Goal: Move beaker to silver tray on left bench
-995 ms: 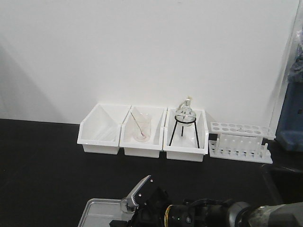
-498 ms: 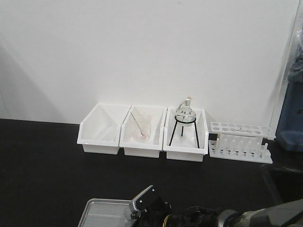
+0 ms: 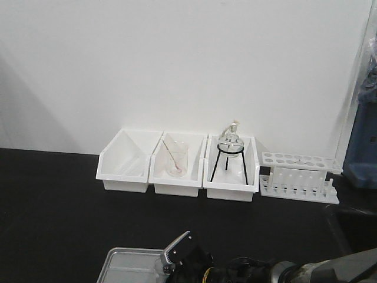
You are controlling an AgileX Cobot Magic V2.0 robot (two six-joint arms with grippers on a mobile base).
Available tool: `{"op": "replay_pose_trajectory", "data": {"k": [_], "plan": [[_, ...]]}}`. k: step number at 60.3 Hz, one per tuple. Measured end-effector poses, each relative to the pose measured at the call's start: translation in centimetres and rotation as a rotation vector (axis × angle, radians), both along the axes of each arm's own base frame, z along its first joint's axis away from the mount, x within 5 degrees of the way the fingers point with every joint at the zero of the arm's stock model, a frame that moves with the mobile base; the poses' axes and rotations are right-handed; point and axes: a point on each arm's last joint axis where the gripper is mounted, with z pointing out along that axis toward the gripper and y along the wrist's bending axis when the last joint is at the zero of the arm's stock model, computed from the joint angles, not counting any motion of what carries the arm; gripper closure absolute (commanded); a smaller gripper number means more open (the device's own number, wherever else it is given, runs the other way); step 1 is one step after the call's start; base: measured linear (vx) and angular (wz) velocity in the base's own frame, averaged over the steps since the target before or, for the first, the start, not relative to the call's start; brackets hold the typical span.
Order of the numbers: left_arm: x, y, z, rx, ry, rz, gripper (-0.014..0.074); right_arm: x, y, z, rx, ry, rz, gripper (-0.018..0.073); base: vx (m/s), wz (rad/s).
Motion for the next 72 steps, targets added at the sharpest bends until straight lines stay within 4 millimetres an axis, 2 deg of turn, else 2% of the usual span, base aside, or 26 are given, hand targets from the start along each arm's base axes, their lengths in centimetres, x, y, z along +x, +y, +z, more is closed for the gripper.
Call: {"op": "replay_pose_trajectory", "data": {"k": [7, 17, 24, 36, 44, 50, 57, 64, 69, 72], "plan": [[0.0, 0.0, 0.0, 0.0, 0.0, 0.0, 0.0595, 0.0, 0.0, 0.0, 0.0, 0.0, 0.0, -0.0036, 0.0, 0.0], [0.0, 0.0, 0.0, 0.0, 0.0, 0.0, 0.0595, 0.0, 0.0, 0.0, 0.001, -0.001, 0.0, -0.0035, 0.0, 0.0], [0.0, 0.0, 0.0, 0.0, 0.0, 0.0, 0.0595, 0.1, 0.0, 1.1, 0.012, -0.022, 0.0, -0.0034, 0.0, 0.0], [0.0, 0.0, 0.0, 0.0, 0.0, 0.0, 0.0595, 0.1, 0.1, 4.2, 0.047, -0.085, 0.0, -0.0034, 0.0, 0.0], [0.0, 0.0, 0.0, 0.0, 0.0, 0.0, 0.0595, -0.1, 0.0, 7.3, 0.08, -0.147, 0.0, -0.0034, 0.0, 0.0], [0.0, 0.0, 0.0, 0.0, 0.0, 0.0, 0.0595, -0.5, -0.3, 10.8, 0.109, -0.215, -0.005, -0.0033, 0.0, 0.0], [0.0, 0.0, 0.0, 0.0, 0.0, 0.0, 0.0595, -1.5, -1.2, 15.8, 0.149, -0.283, -0.049, -0.001, 0.0, 0.0], [0.0, 0.0, 0.0, 0.0, 0.0, 0.0, 0.0595, -3.8, -2.8, 21.4, 0.2, -0.337, -0.088, 0.0058, 0.0, 0.0], [0.0, 0.0, 0.0, 0.0, 0.0, 0.0, 0.0595, -6.4, -4.2, 23.6, 0.204, -0.363, -0.077, 0.0113, 0.0, 0.0], [0.0, 0.0, 0.0, 0.0, 0.0, 0.0, 0.0595, -8.2, -5.1, 24.2, 0.203, -0.366, -0.068, 0.014, 0.0, 0.0]]}}
